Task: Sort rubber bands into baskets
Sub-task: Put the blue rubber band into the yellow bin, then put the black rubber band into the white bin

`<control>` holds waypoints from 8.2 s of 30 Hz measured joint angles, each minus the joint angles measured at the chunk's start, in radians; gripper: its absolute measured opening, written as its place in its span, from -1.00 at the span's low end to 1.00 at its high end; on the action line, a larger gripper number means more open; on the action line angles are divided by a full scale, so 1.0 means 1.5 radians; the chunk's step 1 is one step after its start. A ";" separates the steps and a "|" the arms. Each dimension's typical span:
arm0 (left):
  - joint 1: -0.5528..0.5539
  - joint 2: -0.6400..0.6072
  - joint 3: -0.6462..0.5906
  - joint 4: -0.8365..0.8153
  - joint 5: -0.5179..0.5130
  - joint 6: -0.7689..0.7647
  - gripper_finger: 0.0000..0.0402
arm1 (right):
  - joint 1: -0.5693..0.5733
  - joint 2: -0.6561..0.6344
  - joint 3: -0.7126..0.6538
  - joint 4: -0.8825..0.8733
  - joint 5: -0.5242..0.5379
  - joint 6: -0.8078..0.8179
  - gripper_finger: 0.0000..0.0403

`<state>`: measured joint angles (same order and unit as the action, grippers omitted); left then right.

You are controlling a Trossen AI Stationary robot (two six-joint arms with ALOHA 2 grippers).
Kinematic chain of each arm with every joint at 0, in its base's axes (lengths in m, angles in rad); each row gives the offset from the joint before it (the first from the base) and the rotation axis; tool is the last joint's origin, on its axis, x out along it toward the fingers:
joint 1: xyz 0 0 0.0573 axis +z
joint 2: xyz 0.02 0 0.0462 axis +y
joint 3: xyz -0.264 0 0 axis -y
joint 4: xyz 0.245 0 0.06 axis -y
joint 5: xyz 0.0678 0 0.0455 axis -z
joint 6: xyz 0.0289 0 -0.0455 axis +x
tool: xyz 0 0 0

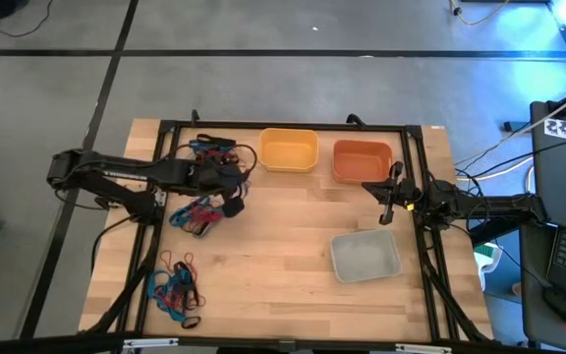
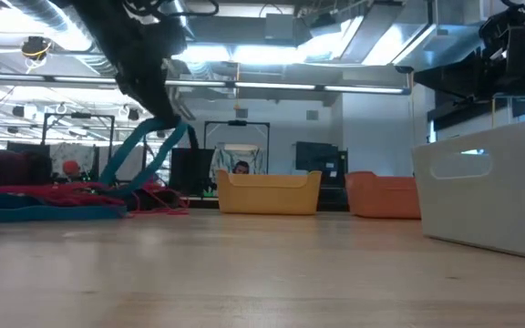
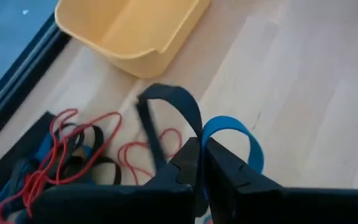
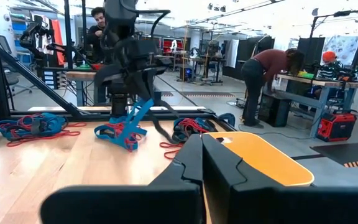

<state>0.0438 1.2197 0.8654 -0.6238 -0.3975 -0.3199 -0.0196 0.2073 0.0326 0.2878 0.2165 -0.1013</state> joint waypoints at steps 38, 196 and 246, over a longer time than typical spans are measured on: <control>-0.033 0.080 -0.120 0.251 0.120 0.038 -0.40 | 0.000 0.000 0.000 -0.005 0.006 0.000 -0.97; 0.233 0.322 0.005 0.786 0.025 0.295 -0.96 | 0.000 0.000 0.000 -0.020 0.012 0.011 -0.97; -0.039 0.130 0.005 0.174 0.151 0.225 -0.36 | 0.000 0.000 0.000 -0.034 0.012 0.012 -0.97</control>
<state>-0.0151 1.4141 0.8734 -0.3625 -0.1714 0.0170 -0.0200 0.2070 0.0322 0.2363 0.2352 -0.0834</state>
